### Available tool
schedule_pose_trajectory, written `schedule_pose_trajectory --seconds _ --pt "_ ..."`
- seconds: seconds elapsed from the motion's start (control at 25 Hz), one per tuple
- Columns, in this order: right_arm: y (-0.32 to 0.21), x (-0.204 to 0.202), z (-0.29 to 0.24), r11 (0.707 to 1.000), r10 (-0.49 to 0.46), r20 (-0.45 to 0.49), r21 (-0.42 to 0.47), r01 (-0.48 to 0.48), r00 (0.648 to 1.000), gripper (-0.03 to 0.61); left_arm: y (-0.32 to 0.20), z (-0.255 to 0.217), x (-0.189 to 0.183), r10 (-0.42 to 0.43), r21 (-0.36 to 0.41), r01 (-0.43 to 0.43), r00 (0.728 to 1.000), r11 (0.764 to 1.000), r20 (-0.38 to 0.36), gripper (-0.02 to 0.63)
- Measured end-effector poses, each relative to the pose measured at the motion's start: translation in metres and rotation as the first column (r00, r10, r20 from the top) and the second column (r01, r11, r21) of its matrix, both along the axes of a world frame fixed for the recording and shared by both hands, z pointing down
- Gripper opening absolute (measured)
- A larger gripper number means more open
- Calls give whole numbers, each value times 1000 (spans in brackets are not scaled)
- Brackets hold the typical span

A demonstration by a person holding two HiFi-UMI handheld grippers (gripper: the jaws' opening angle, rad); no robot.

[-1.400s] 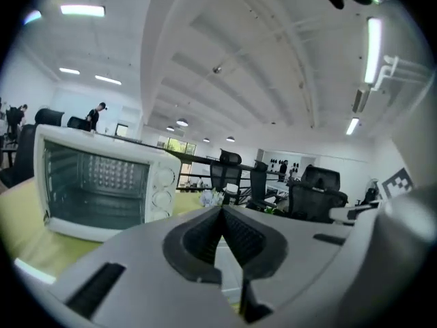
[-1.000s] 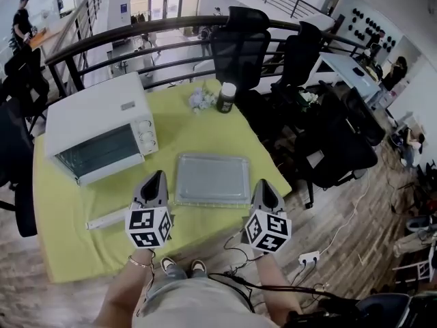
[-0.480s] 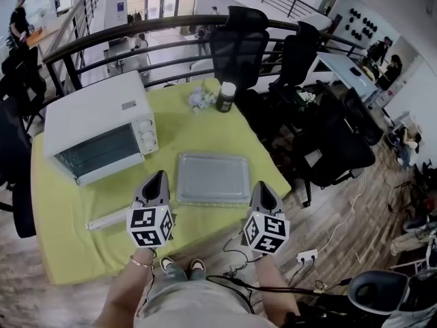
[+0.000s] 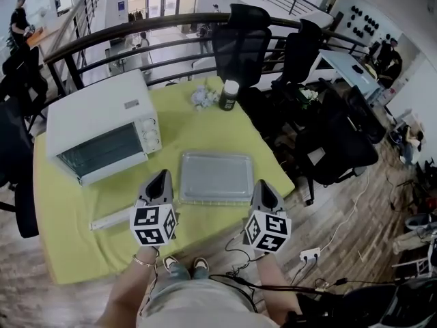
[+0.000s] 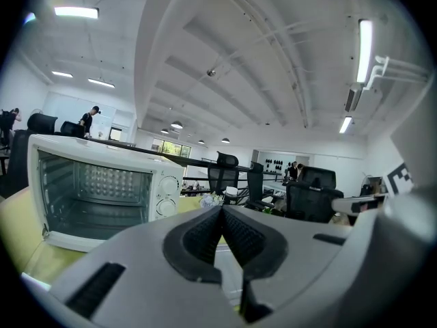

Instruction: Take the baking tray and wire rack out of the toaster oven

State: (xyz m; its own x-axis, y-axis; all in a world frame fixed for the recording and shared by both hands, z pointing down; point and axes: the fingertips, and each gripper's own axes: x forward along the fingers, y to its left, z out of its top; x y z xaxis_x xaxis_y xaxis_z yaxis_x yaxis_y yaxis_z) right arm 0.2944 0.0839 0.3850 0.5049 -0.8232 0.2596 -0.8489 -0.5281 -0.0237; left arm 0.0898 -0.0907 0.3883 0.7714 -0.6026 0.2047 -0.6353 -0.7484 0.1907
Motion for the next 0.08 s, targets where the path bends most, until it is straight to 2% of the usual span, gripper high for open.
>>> schedule_pose_trajectory --seconds 0.08 --pt "-1 -1 0 1000 0 3 0 0 1000 2 -2 1 -2 -1 -4 1 1000 1000 3 3"
